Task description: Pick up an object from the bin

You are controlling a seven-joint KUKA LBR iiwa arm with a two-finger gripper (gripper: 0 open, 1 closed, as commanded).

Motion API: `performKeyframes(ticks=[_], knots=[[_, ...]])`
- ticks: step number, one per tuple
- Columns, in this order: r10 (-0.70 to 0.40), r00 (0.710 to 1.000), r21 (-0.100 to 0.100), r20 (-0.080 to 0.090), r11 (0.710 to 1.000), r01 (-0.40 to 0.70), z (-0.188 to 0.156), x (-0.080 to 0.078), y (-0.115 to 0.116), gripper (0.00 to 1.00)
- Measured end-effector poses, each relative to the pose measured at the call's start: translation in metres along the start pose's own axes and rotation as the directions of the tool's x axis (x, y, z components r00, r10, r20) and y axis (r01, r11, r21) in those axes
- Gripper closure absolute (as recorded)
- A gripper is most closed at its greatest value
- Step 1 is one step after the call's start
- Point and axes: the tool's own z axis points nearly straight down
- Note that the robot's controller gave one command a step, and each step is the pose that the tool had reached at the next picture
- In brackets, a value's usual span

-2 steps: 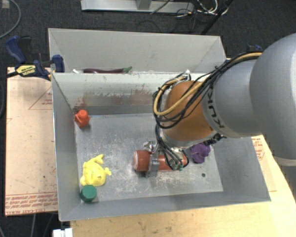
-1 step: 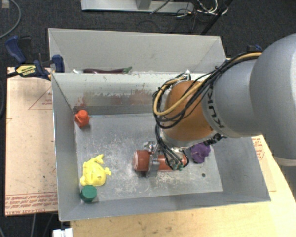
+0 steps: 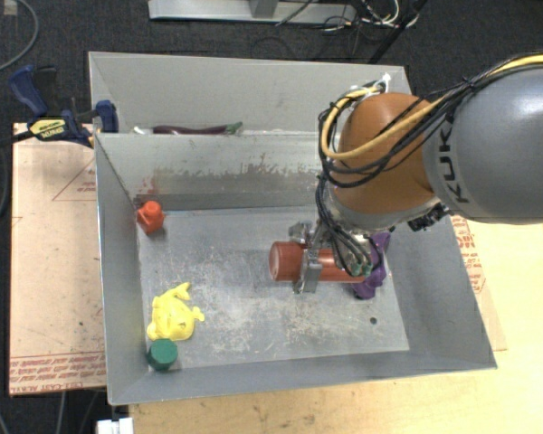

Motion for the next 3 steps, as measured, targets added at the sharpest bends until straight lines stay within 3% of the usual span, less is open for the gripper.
performKeyframes(ticks=[1,2,3], knots=[[0.0,1.0,0.0,0.0,1.0,0.0,0.0,0.0,0.0,1.0],[0.003,1.0,-0.001,0.003,1.0,-0.003,-0.112,-0.011,0.006,1.0],[0.003,1.0,-0.001,0.003,1.0,-0.003,-0.112,-0.011,0.006,1.0]])
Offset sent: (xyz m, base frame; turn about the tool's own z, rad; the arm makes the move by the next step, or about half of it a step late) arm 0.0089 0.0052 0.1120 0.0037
